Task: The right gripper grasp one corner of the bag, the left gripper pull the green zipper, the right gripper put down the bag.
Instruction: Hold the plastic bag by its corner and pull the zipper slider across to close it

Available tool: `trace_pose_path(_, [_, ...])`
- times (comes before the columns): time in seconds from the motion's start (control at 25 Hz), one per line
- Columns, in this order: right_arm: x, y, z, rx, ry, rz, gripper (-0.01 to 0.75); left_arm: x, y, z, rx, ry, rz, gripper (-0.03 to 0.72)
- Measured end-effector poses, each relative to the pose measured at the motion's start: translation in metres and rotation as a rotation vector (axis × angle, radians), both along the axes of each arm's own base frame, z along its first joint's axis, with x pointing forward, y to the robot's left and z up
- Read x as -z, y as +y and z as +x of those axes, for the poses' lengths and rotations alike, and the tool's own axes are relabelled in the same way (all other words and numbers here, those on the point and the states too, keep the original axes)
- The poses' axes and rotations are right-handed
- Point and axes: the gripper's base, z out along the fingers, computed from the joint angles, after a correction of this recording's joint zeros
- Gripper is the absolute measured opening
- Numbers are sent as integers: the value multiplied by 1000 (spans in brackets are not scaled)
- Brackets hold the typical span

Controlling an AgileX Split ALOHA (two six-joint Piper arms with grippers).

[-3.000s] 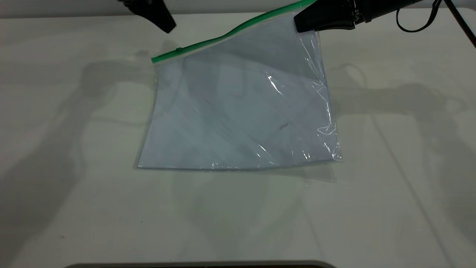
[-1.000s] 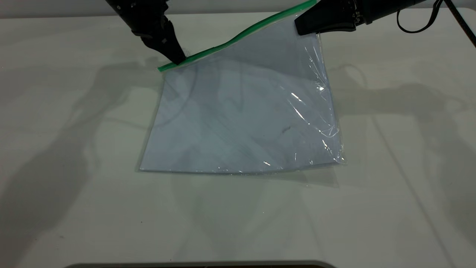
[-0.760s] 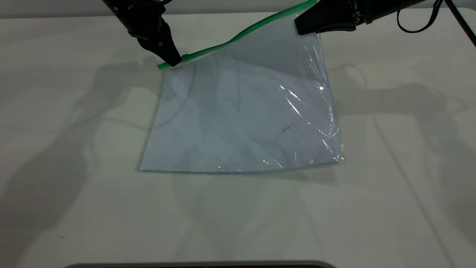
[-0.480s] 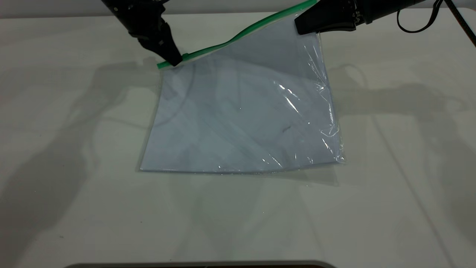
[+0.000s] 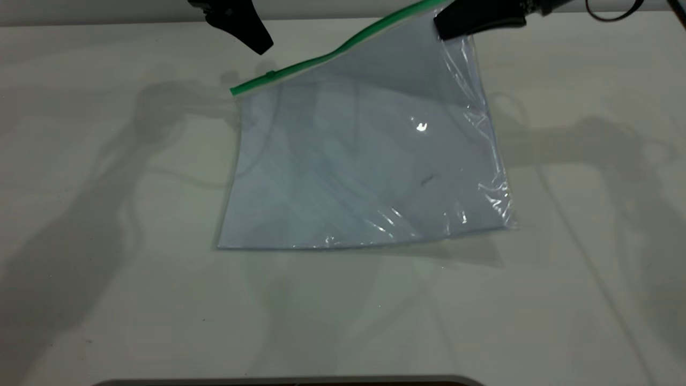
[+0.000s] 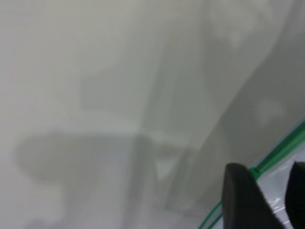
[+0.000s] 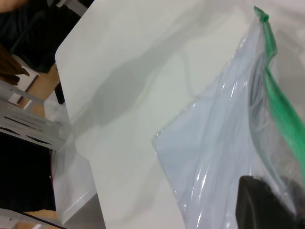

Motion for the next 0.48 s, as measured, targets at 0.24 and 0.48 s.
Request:
trace_pose_path(0.24, [-10,5,-1,-16,-19,-3,33,4,-2,-3,13,32,-21,403])
trace_pose_path(0.48, [-10,8,-2,-25,-18,-5,33,23,-3,-7,27,87,-19,403])
